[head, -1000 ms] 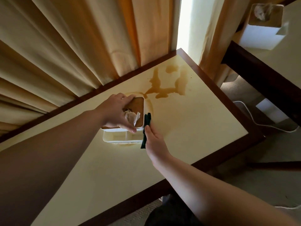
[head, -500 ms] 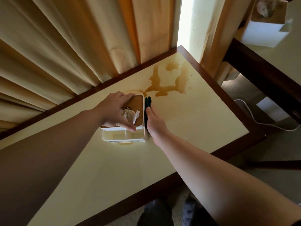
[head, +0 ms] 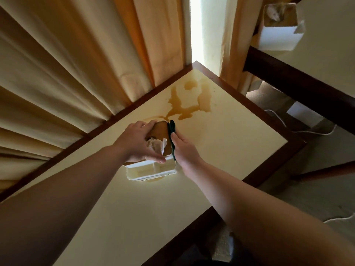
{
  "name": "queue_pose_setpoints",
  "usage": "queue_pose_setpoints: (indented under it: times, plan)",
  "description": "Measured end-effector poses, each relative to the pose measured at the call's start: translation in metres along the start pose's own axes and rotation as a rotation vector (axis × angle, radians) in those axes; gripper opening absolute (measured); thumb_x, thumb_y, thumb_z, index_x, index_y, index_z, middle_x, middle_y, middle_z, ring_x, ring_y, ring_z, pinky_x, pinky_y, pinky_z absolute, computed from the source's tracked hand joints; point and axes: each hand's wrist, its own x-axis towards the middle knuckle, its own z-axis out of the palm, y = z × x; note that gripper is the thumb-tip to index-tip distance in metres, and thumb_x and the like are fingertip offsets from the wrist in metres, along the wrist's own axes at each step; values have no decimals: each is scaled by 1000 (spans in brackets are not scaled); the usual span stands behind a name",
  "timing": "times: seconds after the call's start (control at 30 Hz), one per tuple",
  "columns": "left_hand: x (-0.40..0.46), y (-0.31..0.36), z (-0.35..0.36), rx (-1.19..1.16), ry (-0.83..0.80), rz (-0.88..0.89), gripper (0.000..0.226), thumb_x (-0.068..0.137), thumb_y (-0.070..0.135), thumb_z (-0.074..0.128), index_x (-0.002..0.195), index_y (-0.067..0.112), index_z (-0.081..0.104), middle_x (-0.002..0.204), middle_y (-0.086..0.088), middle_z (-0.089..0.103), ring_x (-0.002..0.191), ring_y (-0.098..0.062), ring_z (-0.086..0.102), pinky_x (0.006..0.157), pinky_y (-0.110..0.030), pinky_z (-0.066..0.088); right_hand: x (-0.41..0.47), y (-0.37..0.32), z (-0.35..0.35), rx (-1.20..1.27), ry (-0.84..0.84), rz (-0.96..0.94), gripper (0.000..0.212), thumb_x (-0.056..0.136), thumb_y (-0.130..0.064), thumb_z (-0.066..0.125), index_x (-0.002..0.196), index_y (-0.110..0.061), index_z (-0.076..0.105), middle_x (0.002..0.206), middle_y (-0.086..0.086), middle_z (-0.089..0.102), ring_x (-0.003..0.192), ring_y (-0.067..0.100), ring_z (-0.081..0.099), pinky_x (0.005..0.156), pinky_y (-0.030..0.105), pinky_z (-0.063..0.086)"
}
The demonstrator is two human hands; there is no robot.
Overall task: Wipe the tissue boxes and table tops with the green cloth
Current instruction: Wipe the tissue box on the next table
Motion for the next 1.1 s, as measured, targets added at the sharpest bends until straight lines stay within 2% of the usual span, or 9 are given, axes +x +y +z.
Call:
queue_pose_setpoints:
  times: [0.13, 0.27, 0.4, 0.53, 0.7, 0.8, 0.93, 1.0, 1.1]
  plan:
    - [0, 1, 0, 12, 2, 4, 150, 44, 81, 85, 164, 34, 9, 152, 0, 36, 136, -24, 31, 114, -42, 36, 21, -15, 3, -12, 79, 82, 35, 111, -39, 43, 143, -46, 56, 96, -11, 75, 85, 14, 73, 80, 33, 60]
    - [0, 1, 0, 17, -8, -11, 151, 42, 81, 86, 164, 34, 9, 152, 0, 36, 137, -24, 31, 114, -43, 35, 18, 2, 0, -53, 83, 95, 39, 109, -44, 42, 145, -41, 57, 119, -8, 72, 103, 14, 71, 99, 39, 56]
    - [0, 3, -1, 13, -16, -18, 150, 44, 78, 88, 164, 33, 9, 152, -1, 35, 138, -26, 32, 113, -44, 37, -11, 20, -6, -73, 46, 89, 37, 112, -40, 37, 143, -40, 57, 121, -17, 68, 106, 1, 63, 82, 21, 49]
    - [1, 3, -2, 37, -22, -11, 152, 44, 83, 84, 164, 31, 7, 152, -2, 36, 136, -26, 33, 112, -42, 37, -36, 28, -10, -54, -12, 76, 32, 114, -30, 37, 133, -49, 54, 114, -27, 69, 107, -9, 64, 84, 9, 47]
    - [1, 2, -1, 38, -18, -8, 153, 42, 85, 83, 164, 30, 9, 151, -1, 37, 136, -25, 33, 114, -43, 37, -16, -4, -4, -11, -2, 23, 33, 112, -26, 41, 128, -45, 64, 101, -20, 72, 97, 4, 69, 95, 30, 55]
    - [1, 1, -2, 42, -28, -6, 153, 42, 86, 82, 164, 30, 8, 151, -1, 36, 137, -25, 32, 115, -44, 36, 4, -25, 1, 27, 34, 65, 36, 112, -28, 45, 144, -34, 58, 96, -13, 68, 94, 11, 70, 93, 41, 57]
    - [1, 1, -2, 35, -40, -12, 152, 43, 83, 84, 164, 33, 7, 152, 0, 35, 137, -25, 31, 115, -45, 36, 23, -24, 2, 30, 69, 138, 40, 110, -34, 49, 150, -32, 54, 121, -2, 70, 93, 11, 67, 80, 30, 56]
    - [1, 2, -2, 33, -42, -15, 151, 44, 82, 84, 164, 34, 6, 153, 0, 34, 138, -25, 30, 115, -45, 35, 25, -13, 0, 8, 70, 147, 42, 109, -39, 48, 151, -34, 51, 136, -2, 65, 104, 15, 67, 91, 33, 56]
    - [2, 2, -2, 36, -39, -18, 151, 44, 82, 85, 164, 34, 6, 155, 0, 33, 139, -26, 30, 116, -46, 35, 16, 6, -4, -30, 73, 137, 42, 110, -42, 44, 150, -36, 52, 136, -10, 63, 110, 12, 65, 98, 32, 52]
